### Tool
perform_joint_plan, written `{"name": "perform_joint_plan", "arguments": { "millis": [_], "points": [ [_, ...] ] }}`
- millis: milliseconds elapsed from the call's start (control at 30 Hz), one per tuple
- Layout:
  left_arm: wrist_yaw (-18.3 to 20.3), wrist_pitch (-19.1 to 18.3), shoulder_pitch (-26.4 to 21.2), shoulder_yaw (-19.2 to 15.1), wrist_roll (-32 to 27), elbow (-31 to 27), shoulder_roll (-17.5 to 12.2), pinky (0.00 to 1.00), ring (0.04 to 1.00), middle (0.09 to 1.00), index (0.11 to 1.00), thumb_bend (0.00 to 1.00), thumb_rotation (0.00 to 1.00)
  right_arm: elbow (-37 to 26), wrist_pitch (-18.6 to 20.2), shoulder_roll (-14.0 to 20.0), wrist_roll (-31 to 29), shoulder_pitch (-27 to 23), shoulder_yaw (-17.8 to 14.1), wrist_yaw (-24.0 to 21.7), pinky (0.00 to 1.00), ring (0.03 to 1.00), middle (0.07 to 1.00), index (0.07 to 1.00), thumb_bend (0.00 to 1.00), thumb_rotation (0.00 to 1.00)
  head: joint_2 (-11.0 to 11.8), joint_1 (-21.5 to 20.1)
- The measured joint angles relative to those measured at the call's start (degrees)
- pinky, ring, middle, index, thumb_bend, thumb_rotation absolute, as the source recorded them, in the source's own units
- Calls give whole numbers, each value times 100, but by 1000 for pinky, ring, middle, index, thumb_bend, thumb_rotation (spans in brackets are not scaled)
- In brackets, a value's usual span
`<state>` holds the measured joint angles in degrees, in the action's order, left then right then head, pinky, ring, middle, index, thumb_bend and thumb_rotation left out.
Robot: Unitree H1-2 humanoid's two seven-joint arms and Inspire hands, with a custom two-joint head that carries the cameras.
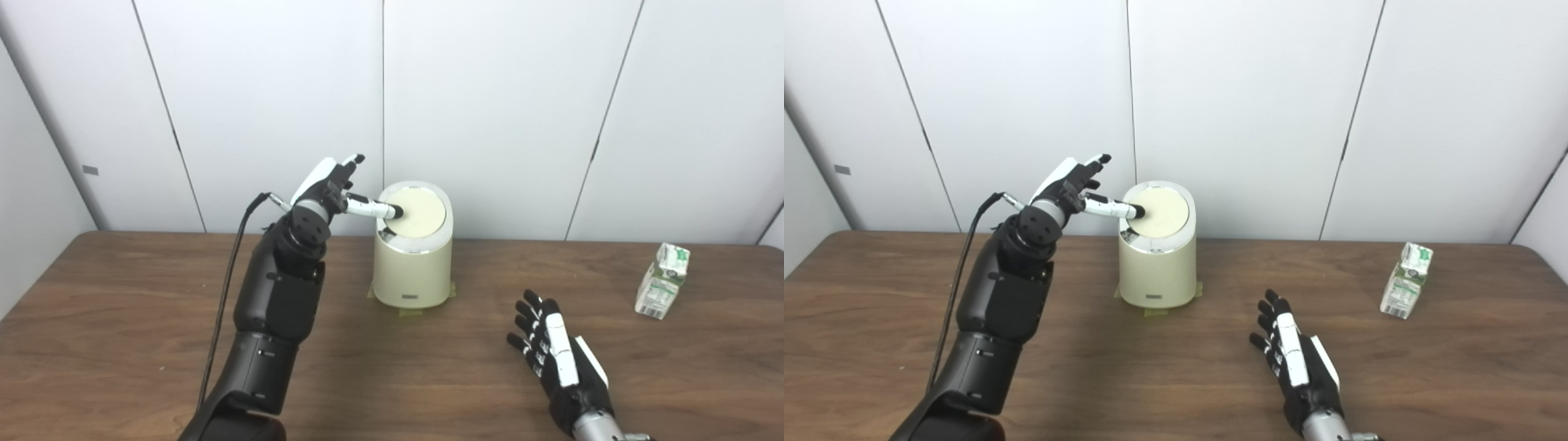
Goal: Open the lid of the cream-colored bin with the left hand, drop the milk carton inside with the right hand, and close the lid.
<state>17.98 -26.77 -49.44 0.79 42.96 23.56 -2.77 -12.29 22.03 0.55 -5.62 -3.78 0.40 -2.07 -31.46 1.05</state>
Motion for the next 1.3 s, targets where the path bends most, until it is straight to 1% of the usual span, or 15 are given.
{"name": "perform_joint_plan", "arguments": {
  "millis": [100, 133, 200, 367, 433, 533, 633, 733, 833, 967, 1033, 1167, 1233, 1300],
  "points": [
    [-254, 8, -71, 319, -96, 216, -51, 704, 904, 987, 1000, 853, 194, -1, 8, -50, 40, -17, 22, 14, 900, 989, 976, 984, 623, 1000, -26, -18],
    [-300, 9, -102, 398, -139, 273, -80, 680, 879, 972, 1000, 856, 200, -2, 7, -71, 52, -21, 31, 22, 901, 991, 977, 984, 629, 1000, -35, -26],
    [-453, 18, -177, 604, -190, 426, -137, 662, 855, 955, 1000, 853, 220, -6, 7, -129, 77, -27, 41, 41, 901, 991, 977, 983, 634, 1000, -53, -26],
    [-628, 34, -223, 965, -303, 530, -201, 681, 883, 977, 1000, 853, 222, -76, 11, -238, 136, -32, 53, 111, 908, 994, 977, 982, 644, 1000, -105, -18],
    [-674, 41, -222, 1088, -344, 539, -220, 643, 855, 952, 1000, 858, 228, -107, 15, -263, 157, -48, 52, 140, 939, 992, 977, 984, 662, 1000, -114, -26],
    [-714, 74, -220, 1262, -406, 561, -278, 630, 843, 938, 1000, 863, 232, -119, 22, -252, 222, -69, 51, 187, 953, 988, 975, 982, 676, 1000, -149, -61],
    [-832, 123, -217, 1476, -409, 656, -382, 649, 822, 915, 1000, 860, 161, -140, 22, -264, 234, -83, 17, 229, 956, 982, 968, 976, 683, 1000, -158, -53],
    [-949, 256, -212, 1714, -394, 715, -514, 683, 808, 908, 1000, 886, 81, -169, 23, -323, 227, -84, 7, 259, 944, 988, 970, 978, 674, 1000, -167, -53],
    [-1123, 368, -214, 1904, -371, 723, -591, 751, 846, 932, 1000, 915, 10, -187, 41, -391, 163, -86, 12, 257, 930, 995, 976, 982, 655, 1000, -193, -53],
    [-1242, 526, -223, 2166, -262, 722, -743, 779, 874, 950, 1000, 938, 0, -211, 70, -415, 135, -94, 9, 258, 939, 992, 972, 975, 672, 1000, -202, -44],
    [-1274, 545, -238, 2280, -202, 721, -813, 806, 891, 962, 1000, 934, 0, -211, 71, -413, 139, -101, 4, 262, 946, 991, 971, 977, 693, 1000, -211, -44],
    [-1323, 567, -274, 2434, -157, 741, -889, 826, 902, 967, 997, 946, 0, -211, 71, -415, 152, -109, 5, 291, 933, 982, 965, 971, 692, 1000, -211, -44],
    [-1332, 567, -300, 2475, -155, 793, -897, 817, 896, 965, 996, 942, 0, -211, 71, -418, 150, -109, 3, 310, 934, 982, 965, 971, 690, 1000, -211, -44],
    [-1323, 560, -305, 2476, -163, 799, -904, 784, 879, 959, 994, 925, 0, -211, 71, -430, 146, -110, 1, 312, 940, 983, 965, 971, 685, 1000, -220, -70]
  ]
}}
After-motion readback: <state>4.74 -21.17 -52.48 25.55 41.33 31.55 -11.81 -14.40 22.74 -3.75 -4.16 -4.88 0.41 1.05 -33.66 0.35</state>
